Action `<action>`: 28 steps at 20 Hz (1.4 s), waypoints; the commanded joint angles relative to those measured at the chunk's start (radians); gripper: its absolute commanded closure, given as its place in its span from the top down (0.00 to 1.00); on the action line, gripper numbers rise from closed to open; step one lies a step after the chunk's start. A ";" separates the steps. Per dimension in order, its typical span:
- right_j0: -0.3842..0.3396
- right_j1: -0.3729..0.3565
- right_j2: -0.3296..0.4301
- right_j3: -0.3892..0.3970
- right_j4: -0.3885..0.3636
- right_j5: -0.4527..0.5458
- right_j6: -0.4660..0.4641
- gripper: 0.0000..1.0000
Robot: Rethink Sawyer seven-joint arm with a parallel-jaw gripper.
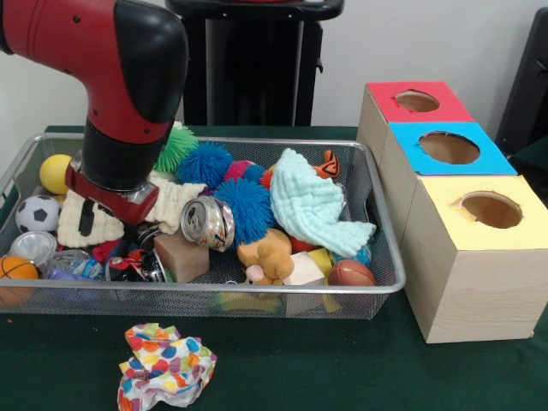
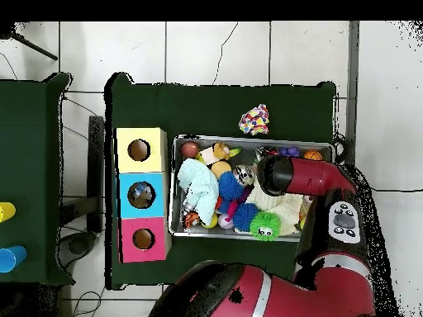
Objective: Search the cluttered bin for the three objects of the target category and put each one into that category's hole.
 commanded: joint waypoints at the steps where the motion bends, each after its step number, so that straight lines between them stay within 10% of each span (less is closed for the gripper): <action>1: -0.024 0.012 0.075 0.047 -0.025 0.025 -0.027 1.00; 28: -0.180 0.072 0.228 0.105 -0.032 -0.145 -0.018 1.00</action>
